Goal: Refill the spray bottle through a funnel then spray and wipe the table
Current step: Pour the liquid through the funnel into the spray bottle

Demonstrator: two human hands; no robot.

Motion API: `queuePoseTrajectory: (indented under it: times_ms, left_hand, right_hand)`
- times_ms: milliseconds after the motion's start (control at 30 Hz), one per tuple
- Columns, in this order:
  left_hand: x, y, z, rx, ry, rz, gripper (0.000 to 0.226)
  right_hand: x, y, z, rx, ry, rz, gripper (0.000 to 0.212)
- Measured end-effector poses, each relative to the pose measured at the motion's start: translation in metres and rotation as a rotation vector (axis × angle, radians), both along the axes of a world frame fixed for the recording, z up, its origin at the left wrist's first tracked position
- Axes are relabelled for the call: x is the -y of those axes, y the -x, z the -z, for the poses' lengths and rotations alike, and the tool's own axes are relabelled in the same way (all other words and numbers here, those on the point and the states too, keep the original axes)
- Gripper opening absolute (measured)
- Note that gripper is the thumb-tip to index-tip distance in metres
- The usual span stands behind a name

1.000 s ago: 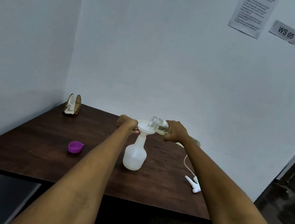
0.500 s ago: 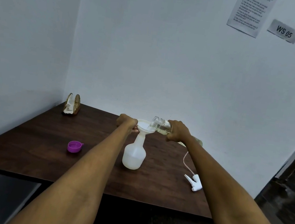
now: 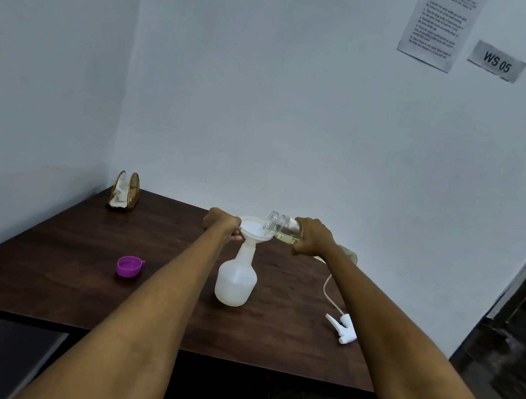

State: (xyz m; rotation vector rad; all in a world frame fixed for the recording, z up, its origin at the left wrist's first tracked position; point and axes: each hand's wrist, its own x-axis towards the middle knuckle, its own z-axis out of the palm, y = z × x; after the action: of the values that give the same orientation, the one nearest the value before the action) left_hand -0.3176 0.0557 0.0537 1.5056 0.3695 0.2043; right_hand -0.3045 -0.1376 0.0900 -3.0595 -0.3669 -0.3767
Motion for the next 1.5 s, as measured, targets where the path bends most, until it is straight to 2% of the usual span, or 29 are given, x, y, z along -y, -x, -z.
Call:
queuePoseTrajectory:
  times_ms: [133,567,733,933,1400,1500]
  left_hand:
    - [0.0002,-0.0003,0.0000,-0.007,-0.008,-0.001,0.022]
    - [0.0000,-0.0024,0.0022,-0.002,0.008,0.005,0.022]
    - [0.0011,-0.0032,0.0023,-0.003,0.005,-0.002,0.022]
    - [0.0002,-0.0046,0.0034,-0.020,-0.008,0.004,0.021]
    - [-0.0004,-0.0049,0.0036,-0.017,-0.008,0.008,0.021]
    - [0.0003,-0.0056,0.0029,-0.024,-0.018,0.004,0.021]
  right_hand:
    - [-0.0003,-0.0011,0.0029,-0.001,-0.004,-0.003,0.040]
    - [-0.0017,-0.0001,0.0009,-0.002,-0.024,-0.001,0.040]
    - [-0.0023,-0.0005,0.0043,-0.002,-0.028,-0.019,0.030]
    - [-0.0017,-0.0032,0.0048,0.003,-0.026,-0.010,0.037]
    - [-0.0008,0.0002,0.0050,-0.003,-0.017,-0.011,0.032]
    - [-0.0009,0.0001,0.0040,-0.005,-0.011,-0.008,0.036]
